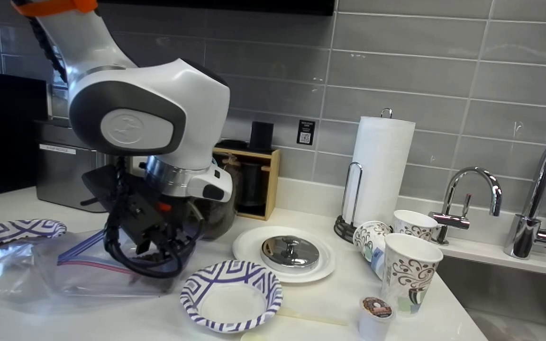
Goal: Place some of the clear bag contents on the empty paper plate
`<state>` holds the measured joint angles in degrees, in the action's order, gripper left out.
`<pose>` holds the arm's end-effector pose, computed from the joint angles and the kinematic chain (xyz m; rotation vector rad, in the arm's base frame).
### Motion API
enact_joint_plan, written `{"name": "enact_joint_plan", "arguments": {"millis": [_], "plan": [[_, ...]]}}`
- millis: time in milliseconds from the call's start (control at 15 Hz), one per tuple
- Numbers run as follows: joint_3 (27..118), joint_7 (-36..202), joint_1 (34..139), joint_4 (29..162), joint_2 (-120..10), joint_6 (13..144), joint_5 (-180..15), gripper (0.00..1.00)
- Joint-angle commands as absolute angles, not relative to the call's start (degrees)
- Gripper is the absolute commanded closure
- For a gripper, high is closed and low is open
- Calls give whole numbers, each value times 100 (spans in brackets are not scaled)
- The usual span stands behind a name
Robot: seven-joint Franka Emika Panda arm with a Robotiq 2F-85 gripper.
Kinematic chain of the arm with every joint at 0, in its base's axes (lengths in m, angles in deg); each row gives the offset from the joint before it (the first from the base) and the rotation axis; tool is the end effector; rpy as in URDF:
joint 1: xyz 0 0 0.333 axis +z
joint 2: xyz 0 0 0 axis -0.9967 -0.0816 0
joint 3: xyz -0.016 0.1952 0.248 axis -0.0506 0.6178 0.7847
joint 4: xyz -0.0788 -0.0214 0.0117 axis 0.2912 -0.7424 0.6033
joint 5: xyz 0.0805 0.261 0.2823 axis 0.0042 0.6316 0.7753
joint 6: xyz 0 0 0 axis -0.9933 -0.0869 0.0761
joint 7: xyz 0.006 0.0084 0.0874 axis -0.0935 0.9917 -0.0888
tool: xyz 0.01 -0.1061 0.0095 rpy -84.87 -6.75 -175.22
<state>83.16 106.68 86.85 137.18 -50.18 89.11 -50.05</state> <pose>0.5116 0.0667 0.2460 -2.8277 -0.0560 -0.0262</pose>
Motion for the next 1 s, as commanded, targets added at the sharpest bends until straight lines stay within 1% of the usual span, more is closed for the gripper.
{"name": "enact_joint_plan", "arguments": {"millis": [0,400,467,533,600,667,800,867,933], "plan": [[8352,10317,8746,13681,-5174,9108,-5420,33],[8333,9889,8849,13649,-5216,9168,-6044,37],[8332,9836,8858,13639,-5225,9167,-6134,41],[8332,9781,8866,13631,-5235,9162,-6220,53],[8332,9724,8873,13623,-5240,9155,-6290,56],[8333,9688,8881,13618,-5248,9152,-6359,67],[8333,9628,8885,13615,-5247,9144,-6463,82],[8330,9600,8889,13618,-5249,9139,-6517,89],[8330,9577,8890,13619,-5250,9137,-6556,91]]}}
